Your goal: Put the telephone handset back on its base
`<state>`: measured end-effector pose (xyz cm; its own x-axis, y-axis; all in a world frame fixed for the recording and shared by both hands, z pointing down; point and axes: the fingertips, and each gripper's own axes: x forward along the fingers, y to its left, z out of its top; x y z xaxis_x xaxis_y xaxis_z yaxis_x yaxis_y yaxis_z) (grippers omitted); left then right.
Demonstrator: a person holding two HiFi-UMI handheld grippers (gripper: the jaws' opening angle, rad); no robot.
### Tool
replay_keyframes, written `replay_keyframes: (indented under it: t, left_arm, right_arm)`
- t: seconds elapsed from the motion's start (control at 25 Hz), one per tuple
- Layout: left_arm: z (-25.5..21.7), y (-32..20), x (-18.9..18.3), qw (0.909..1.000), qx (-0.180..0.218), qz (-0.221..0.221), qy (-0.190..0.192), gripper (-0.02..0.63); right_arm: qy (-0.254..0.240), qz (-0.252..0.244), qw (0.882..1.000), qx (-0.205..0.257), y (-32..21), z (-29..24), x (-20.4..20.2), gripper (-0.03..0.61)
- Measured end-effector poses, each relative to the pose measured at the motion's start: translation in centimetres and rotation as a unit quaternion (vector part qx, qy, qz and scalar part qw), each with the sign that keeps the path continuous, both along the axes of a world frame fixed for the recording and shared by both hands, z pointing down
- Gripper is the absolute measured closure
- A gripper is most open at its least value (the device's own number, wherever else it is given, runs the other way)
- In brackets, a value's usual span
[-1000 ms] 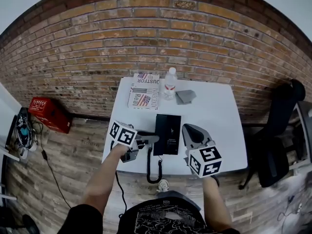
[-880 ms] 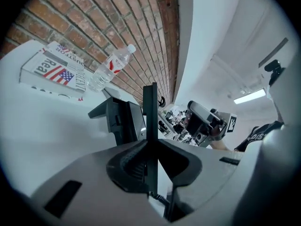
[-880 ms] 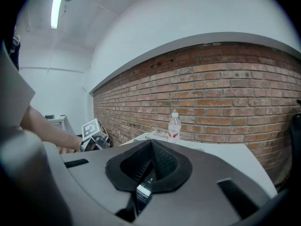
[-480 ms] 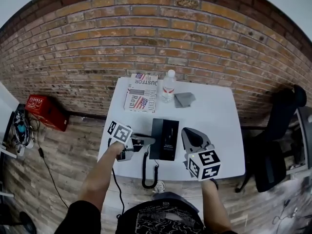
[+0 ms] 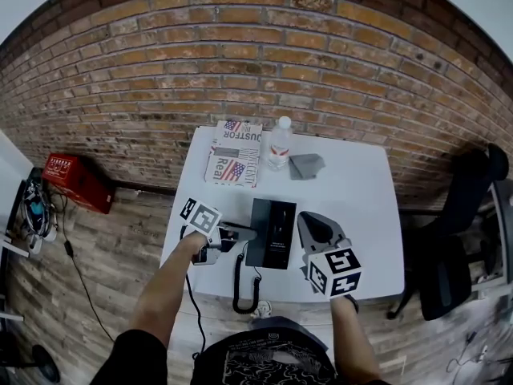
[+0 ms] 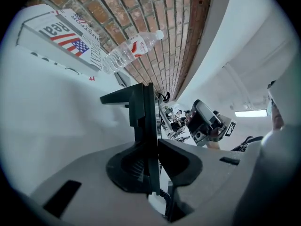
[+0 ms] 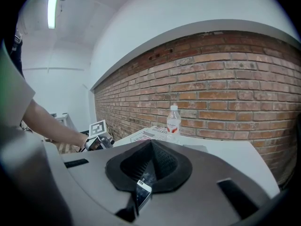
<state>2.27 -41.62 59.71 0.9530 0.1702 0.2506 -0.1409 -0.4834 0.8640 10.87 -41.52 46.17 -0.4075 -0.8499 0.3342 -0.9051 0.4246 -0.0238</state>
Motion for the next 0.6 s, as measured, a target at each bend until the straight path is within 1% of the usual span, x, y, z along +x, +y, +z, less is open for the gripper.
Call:
replay_keyframes:
  t: [0.16,0.44,0.6]
  left_arm:
    - [0.2,0.0,-0.1,0.9999,-0.007,-0.001,0.007,0.537]
    - [0.5,-0.3,-0.2,0.9998,-0.008,-0.007,0.016,0.537]
    - [0.7,-0.6,-0.3,0.9995,-0.014,-0.022,0.016,0.515]
  right_arm:
    - [-0.001,-0.002,1.0,-0.001,-0.3,0.3,0.0,0.577]
    - [-0.003,-0.009,1.0,-0.004,-0.8,0.6,-0.3,0.577]
    - [-0.008,-0.015,1.0,-0.006,-1.2,0.9,-0.4,0.577]
